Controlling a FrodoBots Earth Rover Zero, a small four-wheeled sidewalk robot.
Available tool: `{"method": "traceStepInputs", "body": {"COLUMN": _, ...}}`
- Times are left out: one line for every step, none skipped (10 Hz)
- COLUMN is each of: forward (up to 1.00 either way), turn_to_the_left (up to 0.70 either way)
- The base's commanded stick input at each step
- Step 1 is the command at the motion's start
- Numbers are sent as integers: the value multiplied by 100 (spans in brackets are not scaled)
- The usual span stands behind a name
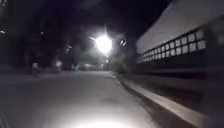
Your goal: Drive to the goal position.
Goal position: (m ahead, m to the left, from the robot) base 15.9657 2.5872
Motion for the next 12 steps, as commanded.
{"method": "traceStepInputs", "body": {"forward": 70, "turn_to_the_left": 0}}
{"method": "traceStepInputs", "body": {"forward": 70, "turn_to_the_left": 0}}
{"method": "traceStepInputs", "body": {"forward": 70, "turn_to_the_left": 0}}
{"method": "traceStepInputs", "body": {"forward": 70, "turn_to_the_left": 0}}
{"method": "traceStepInputs", "body": {"forward": 70, "turn_to_the_left": 0}}
{"method": "traceStepInputs", "body": {"forward": 70, "turn_to_the_left": 0}}
{"method": "traceStepInputs", "body": {"forward": 70, "turn_to_the_left": 0}}
{"method": "traceStepInputs", "body": {"forward": 70, "turn_to_the_left": 0}}
{"method": "traceStepInputs", "body": {"forward": 70, "turn_to_the_left": 0}}
{"method": "traceStepInputs", "body": {"forward": 70, "turn_to_the_left": 0}}
{"method": "traceStepInputs", "body": {"forward": 70, "turn_to_the_left": 0}}
{"method": "traceStepInputs", "body": {"forward": 70, "turn_to_the_left": 0}}
